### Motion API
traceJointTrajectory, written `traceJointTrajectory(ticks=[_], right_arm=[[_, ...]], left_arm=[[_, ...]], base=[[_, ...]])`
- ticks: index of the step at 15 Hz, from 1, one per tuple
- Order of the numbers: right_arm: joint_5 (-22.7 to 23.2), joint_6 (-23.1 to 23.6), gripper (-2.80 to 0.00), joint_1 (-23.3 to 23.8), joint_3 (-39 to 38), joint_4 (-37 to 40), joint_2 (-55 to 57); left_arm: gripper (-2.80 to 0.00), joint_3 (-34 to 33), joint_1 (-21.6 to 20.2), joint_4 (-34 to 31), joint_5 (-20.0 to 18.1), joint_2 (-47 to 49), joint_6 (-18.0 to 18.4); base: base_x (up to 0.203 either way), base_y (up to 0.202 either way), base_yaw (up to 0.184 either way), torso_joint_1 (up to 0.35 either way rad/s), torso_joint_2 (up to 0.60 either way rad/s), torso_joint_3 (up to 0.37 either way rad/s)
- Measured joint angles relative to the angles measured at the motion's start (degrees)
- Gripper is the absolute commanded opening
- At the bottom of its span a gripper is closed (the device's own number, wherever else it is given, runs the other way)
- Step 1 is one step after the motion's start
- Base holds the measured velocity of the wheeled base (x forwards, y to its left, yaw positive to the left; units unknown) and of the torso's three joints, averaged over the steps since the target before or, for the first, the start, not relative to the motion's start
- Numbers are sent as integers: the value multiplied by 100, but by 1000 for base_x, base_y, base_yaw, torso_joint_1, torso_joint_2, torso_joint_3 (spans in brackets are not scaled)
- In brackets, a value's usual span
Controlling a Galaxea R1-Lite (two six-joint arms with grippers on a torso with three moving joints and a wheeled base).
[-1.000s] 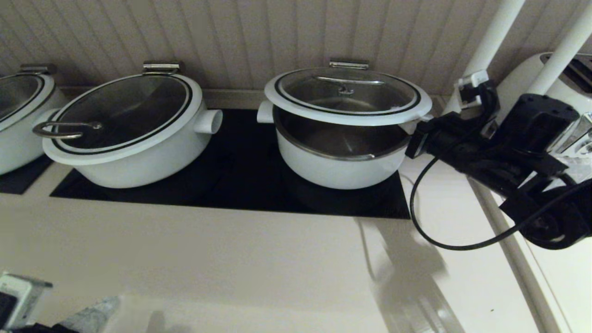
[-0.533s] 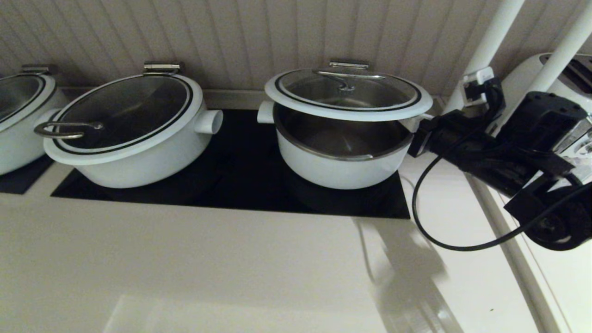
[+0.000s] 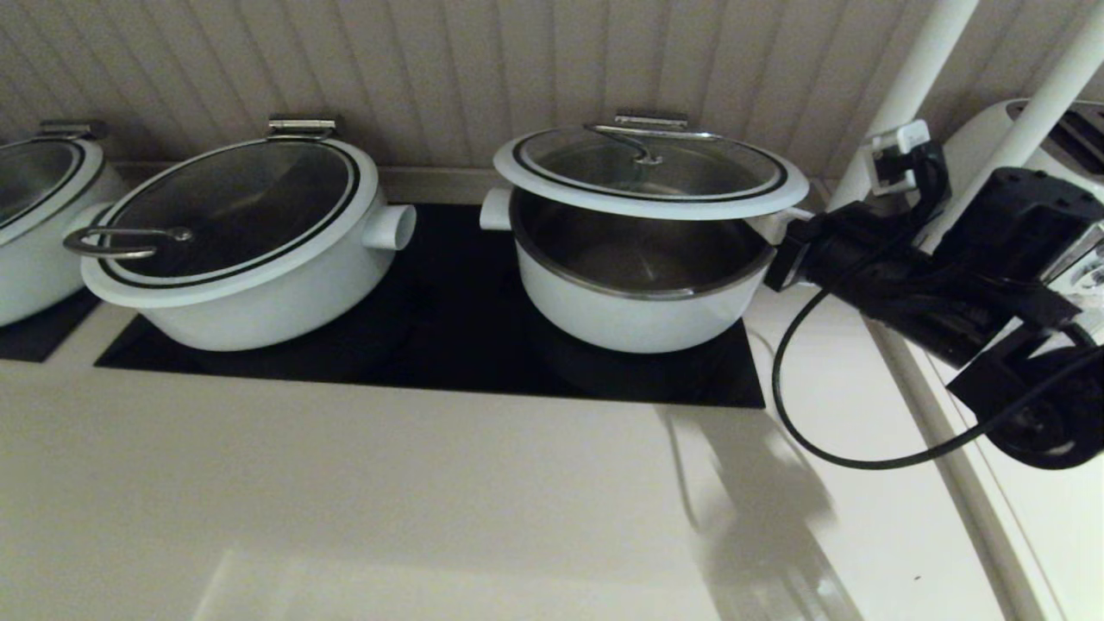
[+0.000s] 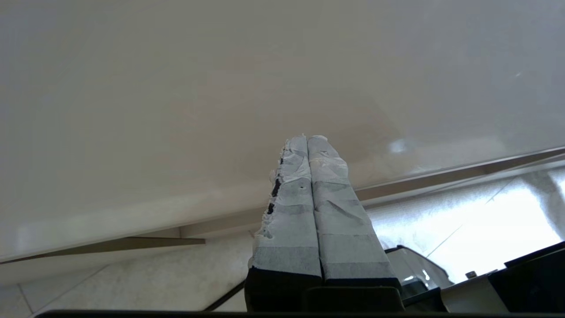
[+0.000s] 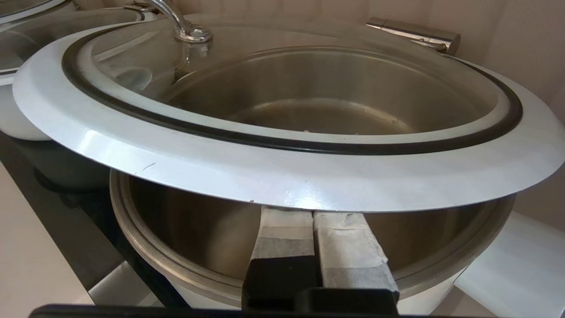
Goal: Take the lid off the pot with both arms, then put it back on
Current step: Open the pot lid completely
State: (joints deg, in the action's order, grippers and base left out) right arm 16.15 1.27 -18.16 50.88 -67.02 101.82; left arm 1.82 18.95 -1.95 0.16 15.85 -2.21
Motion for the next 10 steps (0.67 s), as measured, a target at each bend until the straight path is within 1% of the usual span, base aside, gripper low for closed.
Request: traceJointTrajectory(ticks=[4, 5, 6, 7, 9, 10], right_arm=[[-2, 33, -280, 0, -44, -6, -25], [-1, 35, -280, 0, -65, -9, -37], [-1, 40, -280, 4, -86, -9, -49], [0, 38, -280, 4, -99, -9, -59], [0, 37, -280, 9, -108, -9, -72], [-1, 38, -280, 9, -115, -9, -74]], left_arm=[[-280, -35, 20, 130, -66, -17, 134], [-280, -88, 20, 320, -146, -20, 112], [-280, -128, 20, 516, -284, -20, 10], [-280, -160, 26, 536, -390, -19, -141], [-280, -176, 178, 491, -378, -17, -365], [-280, -177, 257, 475, -308, -17, -546]], base=[[0, 0, 0, 0, 0, 0], [0, 0, 0, 0, 0, 0], [0, 0, 0, 0, 0, 0], [0, 0, 0, 0, 0, 0], [0, 0, 0, 0, 0, 0], [0, 0, 0, 0, 0, 0]])
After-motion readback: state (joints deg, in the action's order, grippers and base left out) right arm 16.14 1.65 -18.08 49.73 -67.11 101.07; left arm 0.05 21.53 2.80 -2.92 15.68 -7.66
